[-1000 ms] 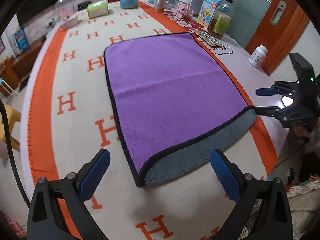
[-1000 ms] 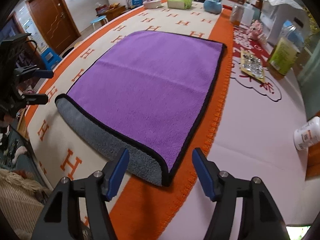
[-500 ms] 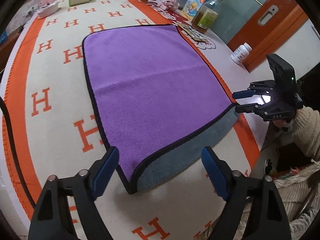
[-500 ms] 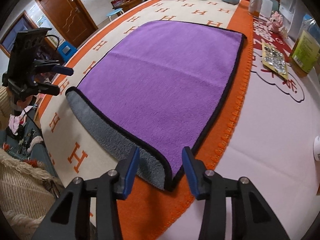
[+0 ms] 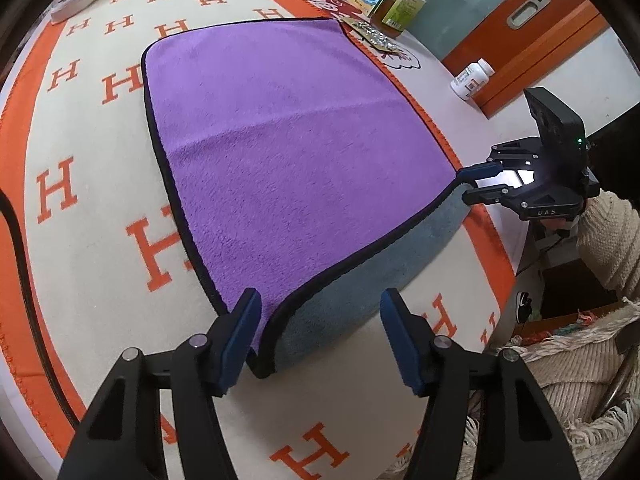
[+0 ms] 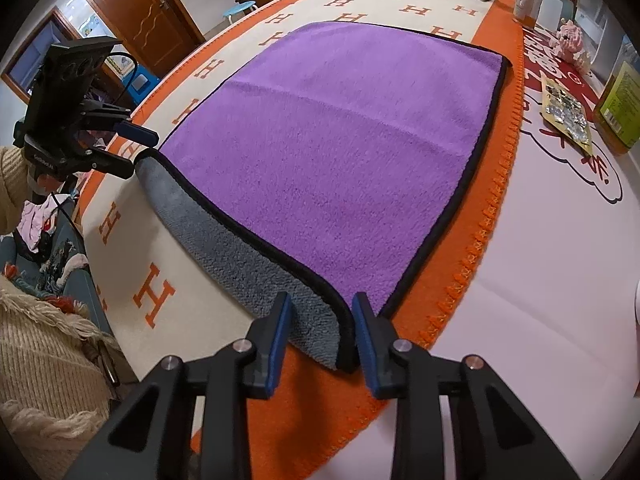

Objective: Fold towel

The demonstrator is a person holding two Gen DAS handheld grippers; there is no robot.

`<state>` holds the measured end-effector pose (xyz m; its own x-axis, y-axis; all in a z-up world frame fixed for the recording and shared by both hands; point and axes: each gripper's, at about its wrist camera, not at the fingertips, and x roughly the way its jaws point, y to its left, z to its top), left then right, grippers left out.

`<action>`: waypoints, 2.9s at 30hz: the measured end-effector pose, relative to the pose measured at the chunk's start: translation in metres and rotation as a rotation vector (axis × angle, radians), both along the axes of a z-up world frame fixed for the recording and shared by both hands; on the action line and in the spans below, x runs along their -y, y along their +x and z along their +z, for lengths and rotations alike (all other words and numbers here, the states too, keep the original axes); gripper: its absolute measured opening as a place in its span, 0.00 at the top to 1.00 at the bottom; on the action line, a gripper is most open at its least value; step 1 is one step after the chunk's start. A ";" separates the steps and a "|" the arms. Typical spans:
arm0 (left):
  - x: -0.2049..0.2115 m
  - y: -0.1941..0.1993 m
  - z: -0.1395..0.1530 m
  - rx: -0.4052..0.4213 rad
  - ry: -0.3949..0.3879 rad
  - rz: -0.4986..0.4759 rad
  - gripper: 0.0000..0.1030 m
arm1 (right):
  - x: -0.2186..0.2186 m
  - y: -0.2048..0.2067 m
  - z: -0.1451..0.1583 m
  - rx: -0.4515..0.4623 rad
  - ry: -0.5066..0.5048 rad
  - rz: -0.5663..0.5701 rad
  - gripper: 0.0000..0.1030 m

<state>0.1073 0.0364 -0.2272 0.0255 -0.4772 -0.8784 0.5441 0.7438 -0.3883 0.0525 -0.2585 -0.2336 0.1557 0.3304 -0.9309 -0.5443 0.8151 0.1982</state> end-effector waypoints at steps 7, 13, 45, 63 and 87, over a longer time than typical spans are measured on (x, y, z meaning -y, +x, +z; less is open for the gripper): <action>-0.002 0.001 -0.009 -0.039 0.017 -0.008 0.42 | 0.002 0.002 -0.004 -0.011 -0.008 -0.005 0.76; 0.002 -0.002 -0.014 -0.057 0.033 -0.049 0.55 | 0.000 0.003 -0.004 -0.009 -0.018 0.000 0.78; -0.002 0.005 0.025 0.130 0.162 0.020 0.96 | -0.003 0.011 0.027 0.163 -0.076 -0.088 0.95; 0.009 0.118 0.073 0.343 0.240 0.258 0.96 | -0.020 0.124 0.082 0.430 -0.169 -0.267 0.95; 0.030 0.241 0.014 0.334 0.366 0.404 0.88 | -0.027 0.245 0.026 0.376 -0.297 -0.362 0.91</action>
<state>0.3484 0.0068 -0.2135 0.4413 -0.0432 -0.8963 0.2412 0.9678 0.0721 0.2972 -0.2311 -0.2080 0.5465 -0.0715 -0.8344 -0.2100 0.9528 -0.2192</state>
